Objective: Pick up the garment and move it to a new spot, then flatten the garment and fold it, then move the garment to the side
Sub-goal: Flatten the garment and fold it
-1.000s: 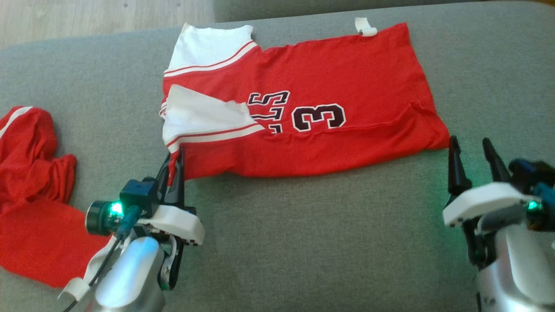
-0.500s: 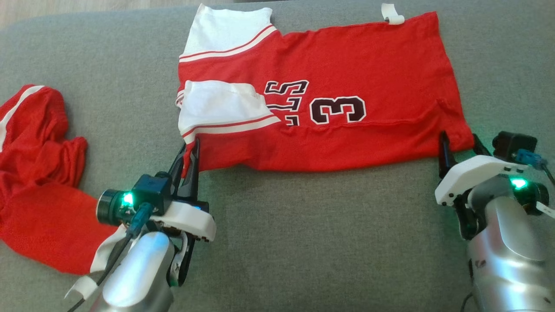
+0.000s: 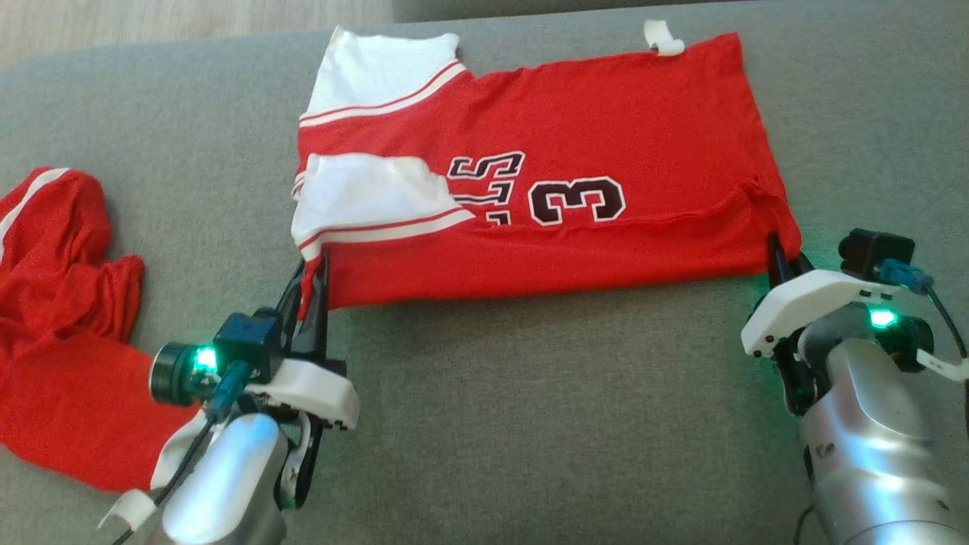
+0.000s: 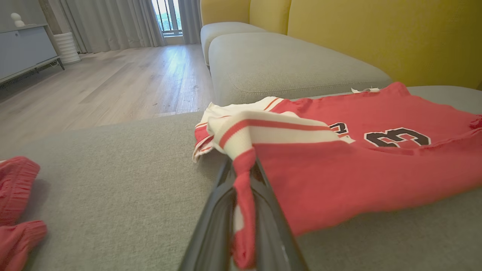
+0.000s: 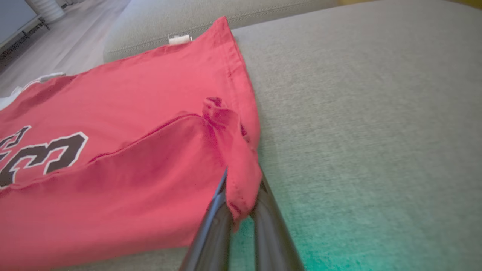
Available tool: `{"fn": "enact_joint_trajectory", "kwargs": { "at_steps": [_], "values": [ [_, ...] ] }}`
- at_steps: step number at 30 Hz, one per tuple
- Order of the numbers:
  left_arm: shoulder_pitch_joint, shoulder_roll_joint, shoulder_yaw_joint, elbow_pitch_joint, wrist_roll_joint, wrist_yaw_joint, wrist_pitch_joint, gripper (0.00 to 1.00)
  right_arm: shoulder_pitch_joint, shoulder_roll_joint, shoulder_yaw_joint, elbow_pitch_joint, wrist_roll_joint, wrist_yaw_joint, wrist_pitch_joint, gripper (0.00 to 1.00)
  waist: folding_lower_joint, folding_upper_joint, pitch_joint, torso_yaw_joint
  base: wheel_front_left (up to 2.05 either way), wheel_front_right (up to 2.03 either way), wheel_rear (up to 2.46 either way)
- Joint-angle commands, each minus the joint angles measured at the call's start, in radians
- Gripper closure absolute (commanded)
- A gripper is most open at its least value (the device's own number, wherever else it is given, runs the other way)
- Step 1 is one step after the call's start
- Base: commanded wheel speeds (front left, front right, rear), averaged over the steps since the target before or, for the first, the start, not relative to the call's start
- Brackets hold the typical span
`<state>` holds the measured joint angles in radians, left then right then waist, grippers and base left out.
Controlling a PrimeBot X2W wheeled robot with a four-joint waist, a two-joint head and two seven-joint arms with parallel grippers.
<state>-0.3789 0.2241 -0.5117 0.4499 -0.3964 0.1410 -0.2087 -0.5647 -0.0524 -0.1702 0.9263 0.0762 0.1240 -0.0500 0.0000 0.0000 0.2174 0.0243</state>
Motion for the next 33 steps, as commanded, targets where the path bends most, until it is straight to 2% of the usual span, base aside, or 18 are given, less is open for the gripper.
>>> {"fn": "enact_joint_trajectory", "kwargs": {
  "at_steps": [1, 7, 12, 18, 28, 29, 30, 31, 32, 33],
  "values": [
    [-0.009, 0.034, 0.044, -0.020, -0.009, 0.007, 0.001, 1.00, -0.005, 0.002, 0.012, -0.025, -0.005, 0.007, -0.024, 1.00, 0.0000, 0.0000, -0.015, -0.013, 0.00, 0.00, 0.00],
    [0.040, 0.044, 0.057, 0.001, -0.035, 0.016, 0.005, 1.00, 0.056, 0.002, -0.029, -0.057, -0.014, 0.007, -0.062, 1.00, 0.0000, 0.0000, -0.073, -0.034, 0.00, 0.00, 0.00],
    [0.093, 0.055, 0.055, 0.003, -0.053, 0.016, 0.017, 1.00, 0.124, 0.002, -0.040, -0.116, -0.019, 0.007, -0.054, 1.00, 0.0000, 0.0000, -0.118, -0.052, 0.00, 0.00, 0.00],
    [0.172, 0.068, 0.024, -0.032, -0.072, -0.004, 0.066, 1.00, 0.244, 0.002, -0.049, -0.217, -0.004, 0.007, 0.017, 1.00, 0.0000, 0.0000, -0.172, -0.060, 0.00, 0.00, 0.00],
    [0.258, 0.071, -0.007, -0.117, -0.096, 0.007, 0.134, 1.00, 0.396, 0.002, -0.033, -0.416, 0.062, 0.007, 0.128, 1.00, 0.0000, 0.0000, -0.199, -0.063, 0.00, 0.00, 0.00],
    [0.259, 0.067, -0.009, -0.119, -0.101, 0.003, 0.137, 1.00, 0.404, 0.002, -0.032, -0.434, 0.059, 0.007, 0.130, 0.28, 0.0000, 0.0000, -0.198, -0.063, 0.00, 0.00, 0.00],
    [0.259, 0.066, -0.009, -0.120, -0.105, 0.002, 0.139, 0.99, 0.409, 0.002, -0.036, -0.450, 0.058, 0.007, 0.128, 0.00, 0.0000, 0.0000, -0.196, -0.063, 0.00, 0.00, 0.00],
    [0.258, 0.066, -0.010, -0.119, -0.105, 0.003, 0.140, 0.65, 0.412, 0.002, -0.043, -0.464, 0.060, 0.007, 0.128, 0.00, 0.0000, 0.0000, -0.195, -0.063, 0.00, 0.00, 0.00],
    [0.256, 0.067, -0.007, -0.118, -0.102, 0.008, 0.133, 0.00, 0.413, 0.002, -0.047, -0.475, 0.064, 0.007, 0.129, 0.00, 0.0000, 0.0000, -0.194, -0.063, 0.00, 0.00, 0.00],
    [0.254, 0.066, -0.004, -0.118, -0.103, 0.012, 0.128, 0.00, 0.413, 0.002, -0.048, -0.488, 0.067, 0.007, 0.127, 0.00, 0.0000, 0.0000, -0.192, -0.063, 0.00, 0.00, 0.00]
  ]
}}
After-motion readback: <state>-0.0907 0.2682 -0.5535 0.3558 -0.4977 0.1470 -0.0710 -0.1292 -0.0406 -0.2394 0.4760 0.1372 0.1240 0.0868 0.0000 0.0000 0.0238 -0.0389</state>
